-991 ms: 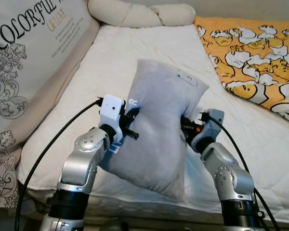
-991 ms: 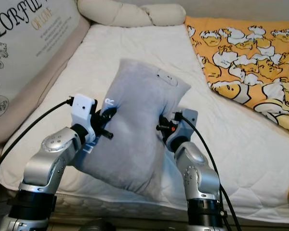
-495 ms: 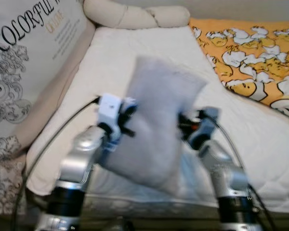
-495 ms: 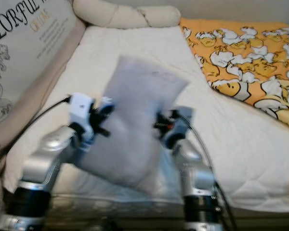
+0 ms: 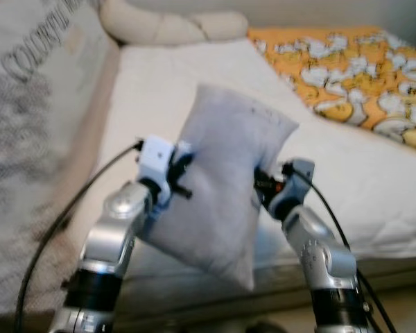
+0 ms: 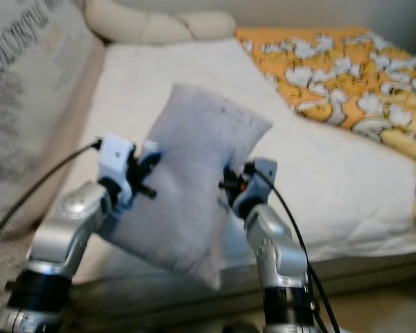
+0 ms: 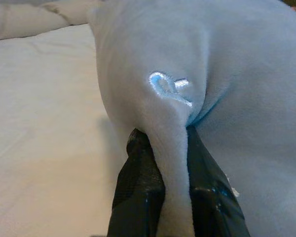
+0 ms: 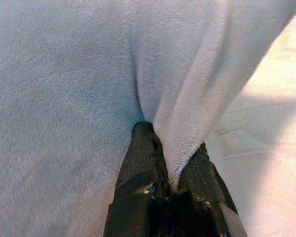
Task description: Clean up the room
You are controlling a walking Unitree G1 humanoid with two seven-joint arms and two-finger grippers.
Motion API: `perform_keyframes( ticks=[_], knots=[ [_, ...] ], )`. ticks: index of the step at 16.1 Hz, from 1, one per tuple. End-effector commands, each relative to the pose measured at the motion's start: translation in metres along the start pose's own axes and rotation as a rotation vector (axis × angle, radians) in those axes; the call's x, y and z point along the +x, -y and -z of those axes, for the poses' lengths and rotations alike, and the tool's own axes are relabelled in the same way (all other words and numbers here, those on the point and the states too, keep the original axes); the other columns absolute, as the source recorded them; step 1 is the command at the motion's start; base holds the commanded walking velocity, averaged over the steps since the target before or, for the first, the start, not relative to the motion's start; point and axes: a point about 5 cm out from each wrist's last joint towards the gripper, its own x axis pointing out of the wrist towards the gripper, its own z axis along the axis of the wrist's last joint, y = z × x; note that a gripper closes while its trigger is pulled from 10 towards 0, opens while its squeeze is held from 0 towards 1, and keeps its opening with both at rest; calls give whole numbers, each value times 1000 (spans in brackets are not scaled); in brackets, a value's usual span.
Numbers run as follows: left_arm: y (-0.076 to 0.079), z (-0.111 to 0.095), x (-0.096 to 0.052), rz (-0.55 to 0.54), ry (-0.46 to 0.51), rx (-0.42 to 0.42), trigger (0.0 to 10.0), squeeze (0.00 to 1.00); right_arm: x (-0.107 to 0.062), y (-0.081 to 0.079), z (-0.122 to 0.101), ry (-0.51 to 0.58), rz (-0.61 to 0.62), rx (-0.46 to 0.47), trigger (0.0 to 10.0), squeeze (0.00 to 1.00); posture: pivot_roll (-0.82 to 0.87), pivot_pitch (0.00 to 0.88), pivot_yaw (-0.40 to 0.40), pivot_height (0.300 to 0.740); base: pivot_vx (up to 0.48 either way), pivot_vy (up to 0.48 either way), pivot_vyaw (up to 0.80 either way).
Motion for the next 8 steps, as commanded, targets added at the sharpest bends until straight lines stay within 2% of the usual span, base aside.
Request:
perform_keyframes(
  ticks=[1, 7, 8],
  knots=[
    [4, -10, 3, 1, 39, 19, 10000, 0, 0, 4, -7, 25, 22, -9, 10000, 0, -11, 0, 24, 740, 0, 0, 0],
    [-2, -15, 6, -31, 69, 3, 10000, 0, 1, 6, -8, 21, 34, -2, 10000, 0, -8, 0, 23, 740, 0, 0, 0],
    [-4, -16, 6, -44, 69, 3, 10000, 0, 1, 5, -8, 17, 31, -7, 10000, 0, -7, 0, 24, 740, 255, 0, 0]
  ],
)
